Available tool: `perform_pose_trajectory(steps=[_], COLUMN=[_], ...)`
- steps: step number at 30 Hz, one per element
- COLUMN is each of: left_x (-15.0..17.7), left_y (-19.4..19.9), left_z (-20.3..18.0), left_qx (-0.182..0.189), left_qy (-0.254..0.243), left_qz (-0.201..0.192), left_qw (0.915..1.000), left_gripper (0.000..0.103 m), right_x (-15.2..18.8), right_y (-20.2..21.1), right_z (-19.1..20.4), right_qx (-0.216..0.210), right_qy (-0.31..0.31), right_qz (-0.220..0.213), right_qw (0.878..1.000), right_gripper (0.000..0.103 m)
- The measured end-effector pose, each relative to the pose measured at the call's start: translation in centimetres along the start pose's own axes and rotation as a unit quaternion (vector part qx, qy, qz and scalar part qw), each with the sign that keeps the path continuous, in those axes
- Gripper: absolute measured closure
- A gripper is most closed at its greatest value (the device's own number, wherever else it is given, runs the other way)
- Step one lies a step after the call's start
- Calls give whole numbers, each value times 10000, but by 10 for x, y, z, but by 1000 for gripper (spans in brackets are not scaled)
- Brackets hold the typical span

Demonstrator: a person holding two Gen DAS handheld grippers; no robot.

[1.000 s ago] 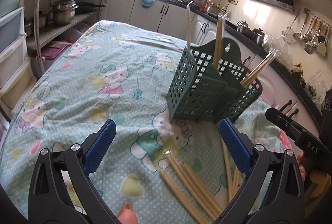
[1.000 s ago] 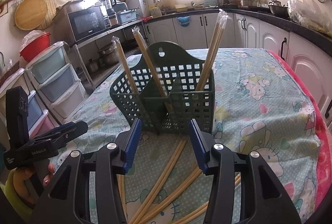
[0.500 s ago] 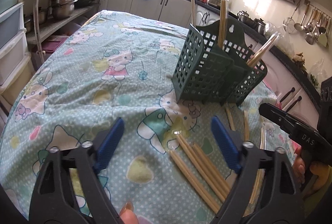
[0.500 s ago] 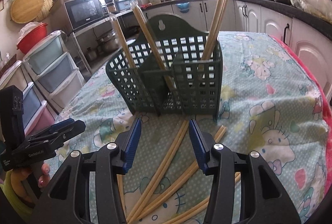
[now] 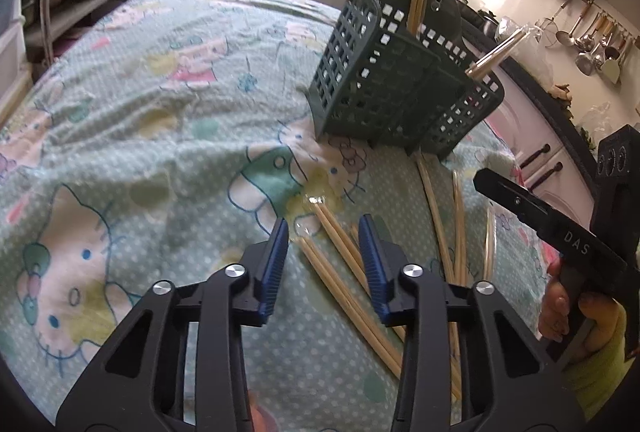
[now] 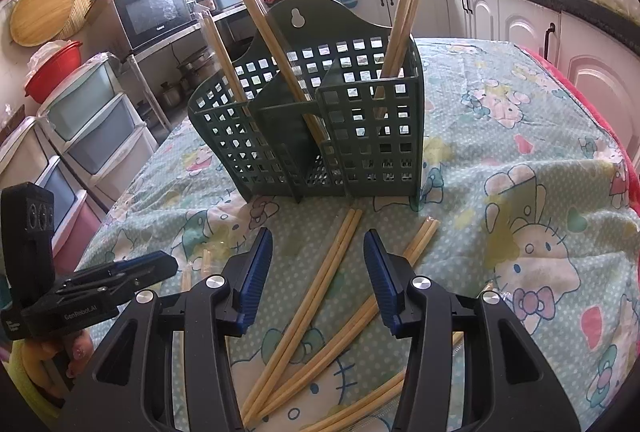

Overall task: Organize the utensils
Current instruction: 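Close the left tool on a chopstick while the right tool closes on another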

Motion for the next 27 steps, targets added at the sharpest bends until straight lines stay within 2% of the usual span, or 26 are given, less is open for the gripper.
perform_pose_trajectory(steps=[11,21,27], left_x=[8,9,9], left_y=[-16,-23,-23], left_z=[8,13,16], left_qx=[83,80,89], left_qy=[201,211,215], left_qz=[281,406,414], left_qw=[9994,9989,9989], left_gripper=[75,85,89], right_x=[1,-2,-7], right_y=[-16,-49,-66], right_z=[-4,-4,-12], right_qx=[77,249,611], right_qy=[-15,84,-17], right_qz=[253,607,716], right_qw=[9996,9978,9956], right_gripper=[57,57,57])
Point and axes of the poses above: each gripper's, at about its wrist camera, not at the fingertips, and y roughly against the way its jaws point, z to its left, x to its underside, the point moved 6 cm from there along -y, roughly the way its jaws point, and after that the axes turned 1 degree about z, right-handed, at the moved point
